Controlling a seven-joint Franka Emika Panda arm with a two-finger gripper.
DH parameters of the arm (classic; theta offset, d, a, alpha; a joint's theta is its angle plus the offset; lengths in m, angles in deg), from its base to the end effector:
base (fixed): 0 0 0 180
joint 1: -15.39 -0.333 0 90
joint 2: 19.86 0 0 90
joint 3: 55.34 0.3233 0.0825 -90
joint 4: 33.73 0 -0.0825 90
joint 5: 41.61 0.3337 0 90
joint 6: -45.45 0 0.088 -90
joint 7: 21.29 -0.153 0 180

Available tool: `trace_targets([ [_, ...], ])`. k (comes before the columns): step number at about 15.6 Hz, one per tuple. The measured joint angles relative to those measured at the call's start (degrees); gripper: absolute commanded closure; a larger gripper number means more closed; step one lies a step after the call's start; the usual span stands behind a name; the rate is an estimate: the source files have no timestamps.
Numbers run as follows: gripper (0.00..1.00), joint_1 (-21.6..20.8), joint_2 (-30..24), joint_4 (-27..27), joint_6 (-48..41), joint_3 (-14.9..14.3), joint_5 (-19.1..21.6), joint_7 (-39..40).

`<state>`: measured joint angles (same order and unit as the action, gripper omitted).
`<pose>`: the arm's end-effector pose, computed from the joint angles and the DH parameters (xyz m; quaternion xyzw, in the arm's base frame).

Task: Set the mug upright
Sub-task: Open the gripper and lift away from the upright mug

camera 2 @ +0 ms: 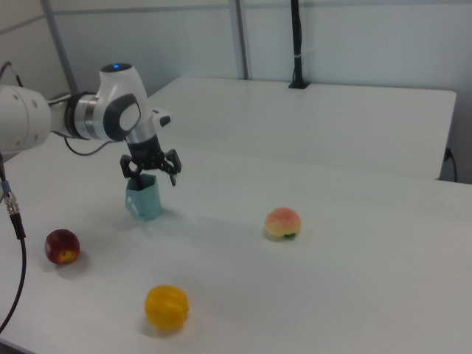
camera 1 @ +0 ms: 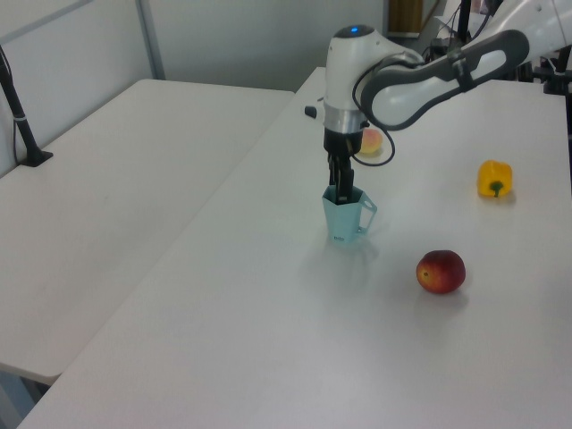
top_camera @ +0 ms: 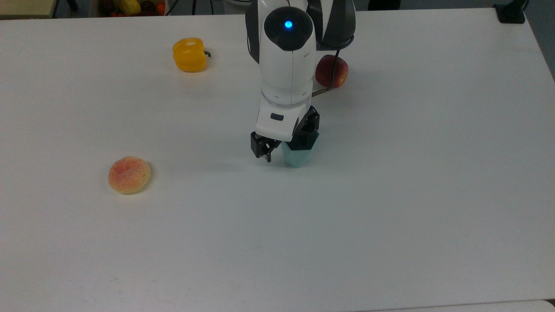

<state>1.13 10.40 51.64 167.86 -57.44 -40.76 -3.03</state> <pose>0.6599 0.1474 0.3594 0.9634 0.2614 0.0591 0.0057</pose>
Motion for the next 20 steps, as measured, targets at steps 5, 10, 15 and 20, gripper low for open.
trace_targets([
  [5, 0.0, 0.58, -10.04, -1.34, -10.66, -0.16, 0.0, -12.3],
  [10, 0.0, 1.93, -23.85, -2.92, -31.87, -0.35, 0.0, -16.75],
  [15, 0.0, 7.14, -35.1, -2.23, -47.4, -0.34, 1.93, -18.28],
  [20, 0.0, 12.33, -39.47, 2.17, -45.2, -0.34, 5.78, -18.36],
])
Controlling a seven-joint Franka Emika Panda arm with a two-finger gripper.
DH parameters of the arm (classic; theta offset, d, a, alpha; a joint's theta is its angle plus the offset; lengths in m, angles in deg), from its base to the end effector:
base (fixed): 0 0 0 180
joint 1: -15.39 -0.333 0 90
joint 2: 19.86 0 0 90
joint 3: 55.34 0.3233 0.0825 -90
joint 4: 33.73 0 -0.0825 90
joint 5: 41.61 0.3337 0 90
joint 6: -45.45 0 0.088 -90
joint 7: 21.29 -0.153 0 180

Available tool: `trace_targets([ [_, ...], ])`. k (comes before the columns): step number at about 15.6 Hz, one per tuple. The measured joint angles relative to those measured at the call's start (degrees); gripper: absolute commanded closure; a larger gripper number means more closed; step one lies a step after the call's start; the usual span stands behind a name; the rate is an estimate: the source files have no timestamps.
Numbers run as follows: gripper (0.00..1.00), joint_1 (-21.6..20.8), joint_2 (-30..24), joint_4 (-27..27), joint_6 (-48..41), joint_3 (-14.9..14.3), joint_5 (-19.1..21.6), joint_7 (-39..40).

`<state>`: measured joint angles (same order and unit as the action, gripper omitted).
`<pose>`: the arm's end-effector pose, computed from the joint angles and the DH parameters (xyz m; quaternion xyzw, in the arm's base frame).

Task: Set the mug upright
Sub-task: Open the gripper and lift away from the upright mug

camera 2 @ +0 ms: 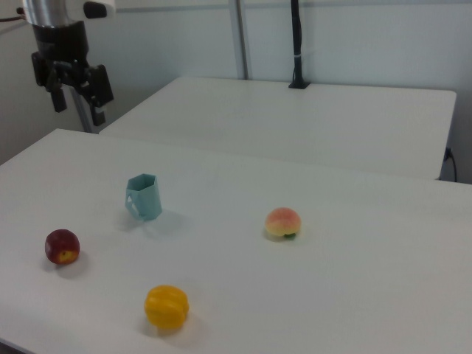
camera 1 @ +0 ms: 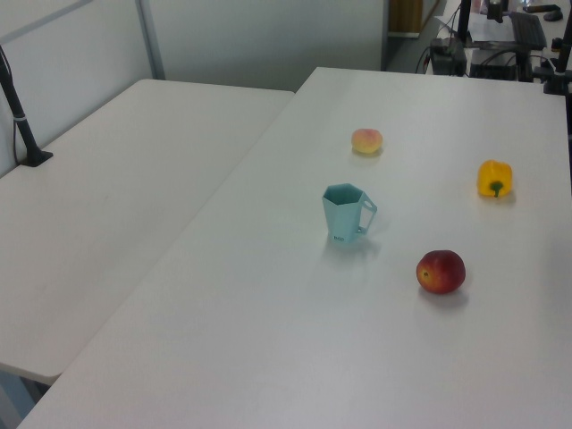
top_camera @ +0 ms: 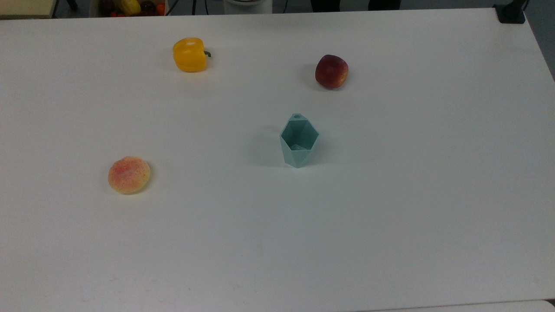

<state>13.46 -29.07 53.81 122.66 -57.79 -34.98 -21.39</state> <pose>0.4247 0.0136 0.6601 -0.9981 -0.0072 0.0096 0.0600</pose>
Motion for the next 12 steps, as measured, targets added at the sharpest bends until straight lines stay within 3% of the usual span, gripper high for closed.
trace_targets([
  [5, 0.0, 0.08, 2.4, 3.91, 12.45, 0.31, 0.0, 2.25],
  [10, 0.0, 2.49, 6.37, 4.14, 18.25, 4.92, -1.6, 3.21],
  [12, 0.0, 2.67, 6.65, 4.13, 18.43, 5.38, -1.79, 3.24],
])
